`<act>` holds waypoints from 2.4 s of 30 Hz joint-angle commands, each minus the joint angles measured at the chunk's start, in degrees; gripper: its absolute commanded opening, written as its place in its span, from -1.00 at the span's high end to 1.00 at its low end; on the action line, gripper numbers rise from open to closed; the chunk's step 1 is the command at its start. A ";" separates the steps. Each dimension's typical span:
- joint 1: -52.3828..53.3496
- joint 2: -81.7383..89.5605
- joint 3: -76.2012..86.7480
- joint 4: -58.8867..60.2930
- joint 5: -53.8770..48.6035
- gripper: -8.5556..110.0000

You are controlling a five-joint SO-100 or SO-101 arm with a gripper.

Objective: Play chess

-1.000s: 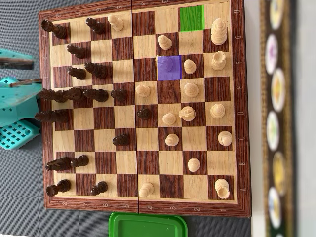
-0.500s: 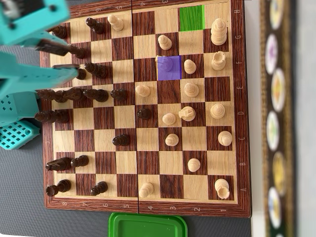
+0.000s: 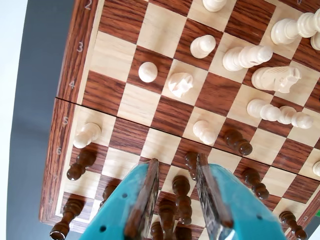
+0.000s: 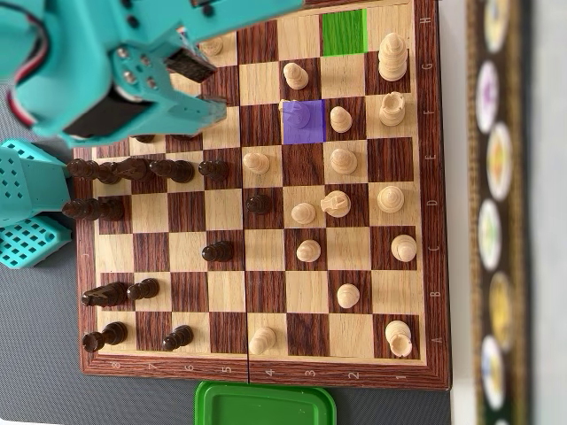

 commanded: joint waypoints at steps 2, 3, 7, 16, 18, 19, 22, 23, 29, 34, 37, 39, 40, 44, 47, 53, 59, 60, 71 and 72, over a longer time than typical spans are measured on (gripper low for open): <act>0.00 -3.25 -3.87 -0.35 0.26 0.64; 0.00 -4.31 -3.96 -0.35 0.26 0.64; 0.35 -7.73 -4.66 -0.35 0.35 0.64; 0.53 -13.10 -9.93 -0.35 0.44 0.64; 0.53 -14.06 -9.93 -0.35 1.49 0.64; 0.53 -14.41 -9.93 -0.35 2.37 0.64; 0.62 -15.56 -10.02 -0.44 2.81 0.64; 0.62 -15.91 -10.63 -0.44 2.81 0.64; 0.62 -19.42 -14.24 -0.44 2.81 0.53; 0.70 -21.09 -14.41 -0.44 2.81 0.52; 1.23 -22.32 -14.41 -1.49 2.72 0.52; 1.23 -23.12 -14.41 -2.99 2.64 0.52; 1.23 -23.38 -14.50 -3.52 2.72 0.52; 1.32 -25.75 -17.49 -3.34 2.55 0.52; 1.85 -27.77 -19.25 -3.34 2.46 0.52; 2.81 -29.09 -19.34 -3.16 2.20 0.52; 3.16 -29.09 -19.25 -3.34 2.20 0.52; 3.25 -29.09 -19.07 -3.34 2.20 0.52; 2.72 -29.18 -18.54 -2.99 2.11 0.52; 2.72 -29.18 -18.19 -2.99 2.11 0.52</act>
